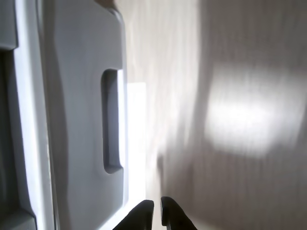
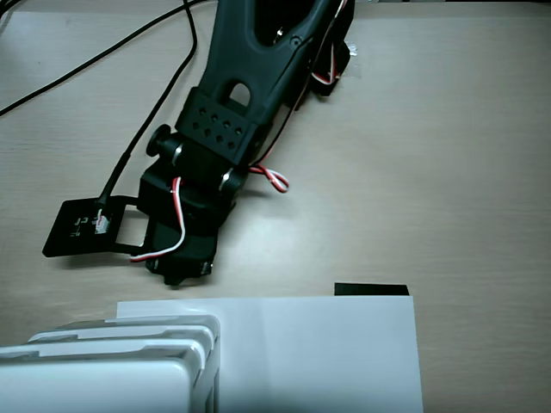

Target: Close drawer.

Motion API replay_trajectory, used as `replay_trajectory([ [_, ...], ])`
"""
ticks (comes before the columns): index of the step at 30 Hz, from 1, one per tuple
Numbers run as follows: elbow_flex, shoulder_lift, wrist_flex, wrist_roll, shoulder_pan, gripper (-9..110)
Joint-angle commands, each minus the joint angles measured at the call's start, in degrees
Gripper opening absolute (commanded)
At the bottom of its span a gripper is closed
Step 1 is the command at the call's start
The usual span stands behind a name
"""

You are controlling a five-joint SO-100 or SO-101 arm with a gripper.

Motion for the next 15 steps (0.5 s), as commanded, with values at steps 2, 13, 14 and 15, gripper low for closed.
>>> replay_trajectory([
  [2, 0.62, 3.6, 0.53, -0.35, 0.35, 0],
  [13, 8.17, 10.2, 0.7, -0.7, 1.76, 0],
  [14, 8.61, 10.63, 0.7, -0.7, 1.85, 0],
  [15, 8.79, 10.63, 0.7, -0.79, 1.85, 0],
])
